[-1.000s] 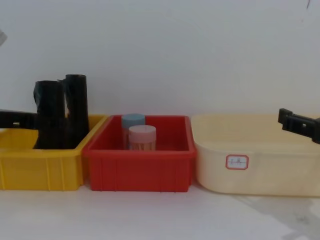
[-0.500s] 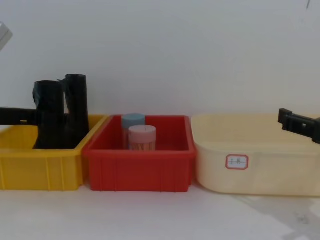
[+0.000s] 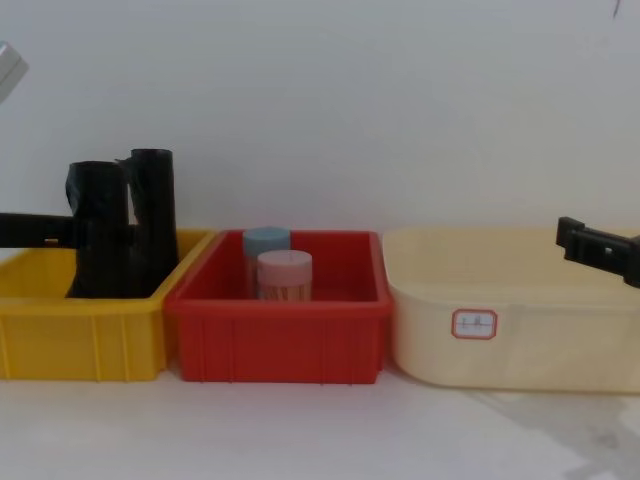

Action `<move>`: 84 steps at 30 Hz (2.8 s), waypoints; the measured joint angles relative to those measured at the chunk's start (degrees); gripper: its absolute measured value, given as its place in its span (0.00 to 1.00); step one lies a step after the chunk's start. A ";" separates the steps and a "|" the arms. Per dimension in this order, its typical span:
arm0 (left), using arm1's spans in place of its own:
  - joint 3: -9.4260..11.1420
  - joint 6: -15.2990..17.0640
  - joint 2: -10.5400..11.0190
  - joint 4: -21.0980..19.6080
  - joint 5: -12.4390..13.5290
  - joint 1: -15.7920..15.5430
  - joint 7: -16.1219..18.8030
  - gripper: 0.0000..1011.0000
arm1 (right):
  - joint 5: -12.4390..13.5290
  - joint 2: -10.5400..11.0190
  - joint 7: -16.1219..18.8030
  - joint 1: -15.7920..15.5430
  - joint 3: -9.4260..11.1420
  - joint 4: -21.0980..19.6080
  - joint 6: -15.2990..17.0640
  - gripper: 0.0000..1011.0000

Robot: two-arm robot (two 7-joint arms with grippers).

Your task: Pick up the garbage bag with the one hand and transfer it to the other hand.

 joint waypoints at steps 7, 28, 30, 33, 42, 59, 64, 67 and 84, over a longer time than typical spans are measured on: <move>0.04 -0.02 -0.03 0.10 -0.04 -0.09 -0.07 0.65 | 0.00 0.00 0.00 0.00 0.00 0.00 0.00 0.99; 0.09 -0.02 -0.10 0.24 -0.11 -0.21 -0.16 0.47 | -0.65 -0.59 1.60 2.58 -1.61 1.73 1.07 0.99; 0.10 -0.02 -0.10 0.24 -0.11 -0.21 -0.16 0.46 | -0.84 -0.80 1.99 3.27 -2.12 2.10 1.46 0.99; 0.09 -0.02 -0.10 0.24 -0.11 -0.21 -0.16 0.46 | -1.41 -1.54 3.10 5.47 -3.72 3.06 2.86 0.99; 0.09 -0.02 -0.09 0.24 -0.11 -0.22 -0.16 0.46 | -3.03 -3.82 5.36 11.48 -7.96 5.20 8.01 0.99; 0.08 -0.02 -0.09 0.23 -0.11 -0.22 -0.16 0.46 | -8.61 -8.72 7.65 24.59 -15.64 12.83 19.26 0.99; 0.08 -0.02 -0.09 0.23 -0.11 -0.21 -0.16 0.46 | -10.01 -9.89 7.87 27.42 -16.98 15.45 21.15 0.99; 0.08 -0.02 -0.09 0.23 -0.11 -0.21 -0.16 0.46 | -10.77 -10.65 7.92 28.98 -17.63 17.18 22.17 0.99; 0.09 -0.02 -0.09 0.23 -0.11 -0.21 -0.16 0.46 | -11.91 -15.08 8.67 34.66 -18.53 26.16 25.62 0.99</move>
